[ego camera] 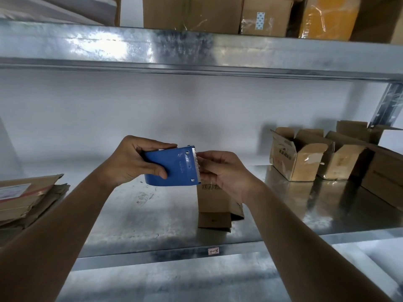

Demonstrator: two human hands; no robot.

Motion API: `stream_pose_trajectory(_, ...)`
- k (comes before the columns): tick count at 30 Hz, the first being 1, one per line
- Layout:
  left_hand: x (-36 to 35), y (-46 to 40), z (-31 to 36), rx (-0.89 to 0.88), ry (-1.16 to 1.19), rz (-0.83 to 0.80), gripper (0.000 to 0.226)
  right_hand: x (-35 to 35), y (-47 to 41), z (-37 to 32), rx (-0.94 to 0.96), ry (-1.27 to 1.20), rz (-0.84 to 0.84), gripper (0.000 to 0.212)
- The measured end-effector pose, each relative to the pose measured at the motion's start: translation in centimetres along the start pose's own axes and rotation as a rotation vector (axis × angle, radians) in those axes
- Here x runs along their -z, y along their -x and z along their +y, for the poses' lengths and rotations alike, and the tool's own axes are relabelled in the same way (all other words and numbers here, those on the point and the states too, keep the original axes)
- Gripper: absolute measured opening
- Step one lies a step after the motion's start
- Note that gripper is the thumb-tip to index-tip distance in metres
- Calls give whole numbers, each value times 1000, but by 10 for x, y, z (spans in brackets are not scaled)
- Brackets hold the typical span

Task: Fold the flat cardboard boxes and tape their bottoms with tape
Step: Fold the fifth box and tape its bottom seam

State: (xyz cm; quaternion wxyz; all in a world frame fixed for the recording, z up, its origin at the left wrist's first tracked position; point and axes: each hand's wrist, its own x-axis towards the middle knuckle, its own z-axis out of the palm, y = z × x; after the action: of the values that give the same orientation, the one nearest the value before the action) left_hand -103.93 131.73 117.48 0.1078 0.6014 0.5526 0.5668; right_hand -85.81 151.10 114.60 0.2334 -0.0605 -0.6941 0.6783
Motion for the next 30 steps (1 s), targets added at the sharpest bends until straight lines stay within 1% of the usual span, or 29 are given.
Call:
stream_pose_trajectory(3, 2, -1, -2, -10, -43, 0, 57, 0, 1, 0, 1, 63, 14, 23)
stream_pose_trajectory(6, 3, -3, -7, -19, -99, -14, 61, -1, 2, -3, -3, 159, 58, 18)
stream_pose_trajectory(9, 4, -6, -8, -30, -102, -17, 62, -4, 2, -6, 37, 220, 149, 11)
stream_pose_trajectory(11, 4, -7, -8, -48, -119, -9, 62, -8, 2, -7, 75, 246, 215, 10)
stream_pose_trajectory(15, 1, -7, -7, -107, -211, -2, 64, -12, 2, -6, 86, 278, 353, 17)
stream_pose_trajectory(19, 1, -4, -9, -158, -282, 19, 64, -16, 3, -4, 96, 278, 437, 22)
stream_pose_trajectory(23, 2, -3, -12, -101, -240, 27, 58, -24, 0, -1, 167, 444, 523, 28)
stream_pose_trajectory(26, 7, -3, -9, -84, -268, 27, 56, -21, 2, 2, 207, 536, 653, 29)
stream_pose_trajectory(28, 14, 0, -8, -51, -263, 38, 54, -12, 8, -1, 223, 554, 735, 33)
stream_pose_trajectory(30, 22, 3, -7, -17, -240, 32, 53, -4, 15, -2, 214, 549, 772, 34)
